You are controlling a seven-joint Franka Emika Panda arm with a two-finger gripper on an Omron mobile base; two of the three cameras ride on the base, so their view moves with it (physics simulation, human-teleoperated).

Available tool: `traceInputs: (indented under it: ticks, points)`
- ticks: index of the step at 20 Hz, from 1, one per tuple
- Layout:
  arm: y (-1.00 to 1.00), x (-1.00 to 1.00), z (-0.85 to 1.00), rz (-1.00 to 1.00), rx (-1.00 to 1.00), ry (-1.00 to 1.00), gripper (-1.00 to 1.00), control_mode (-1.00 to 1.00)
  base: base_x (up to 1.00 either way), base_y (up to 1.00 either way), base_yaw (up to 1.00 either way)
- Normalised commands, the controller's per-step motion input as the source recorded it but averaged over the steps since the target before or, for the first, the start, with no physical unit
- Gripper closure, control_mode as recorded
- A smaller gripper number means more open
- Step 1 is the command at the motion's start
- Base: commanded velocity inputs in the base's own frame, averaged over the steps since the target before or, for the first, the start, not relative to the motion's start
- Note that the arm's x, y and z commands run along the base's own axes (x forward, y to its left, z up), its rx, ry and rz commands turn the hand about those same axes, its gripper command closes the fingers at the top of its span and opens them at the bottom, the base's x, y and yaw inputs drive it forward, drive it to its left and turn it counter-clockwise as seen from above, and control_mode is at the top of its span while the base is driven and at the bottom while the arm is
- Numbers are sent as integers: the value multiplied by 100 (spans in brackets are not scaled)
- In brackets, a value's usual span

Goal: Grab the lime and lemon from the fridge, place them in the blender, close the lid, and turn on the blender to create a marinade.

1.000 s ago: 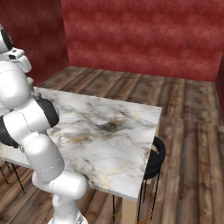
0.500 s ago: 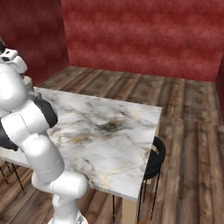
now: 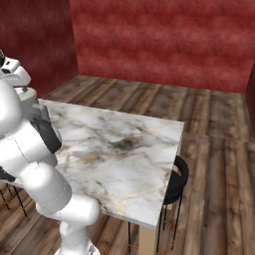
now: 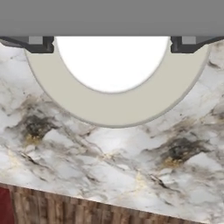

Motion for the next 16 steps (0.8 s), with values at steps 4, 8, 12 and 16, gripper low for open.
traceInputs:
  ticks: [4,8,12,16]
  points:
    - [-42,0,-35,3,6,0,-100,-100,0,0,0]
    - [-37,0,-38,4,4,0,-100,-100,0,0,0]
    - [-33,0,-14,3,0,-4,-100,-100,0,0,0]
    - [-12,0,-22,1,-1,-5,-100,-100,0,0,0]
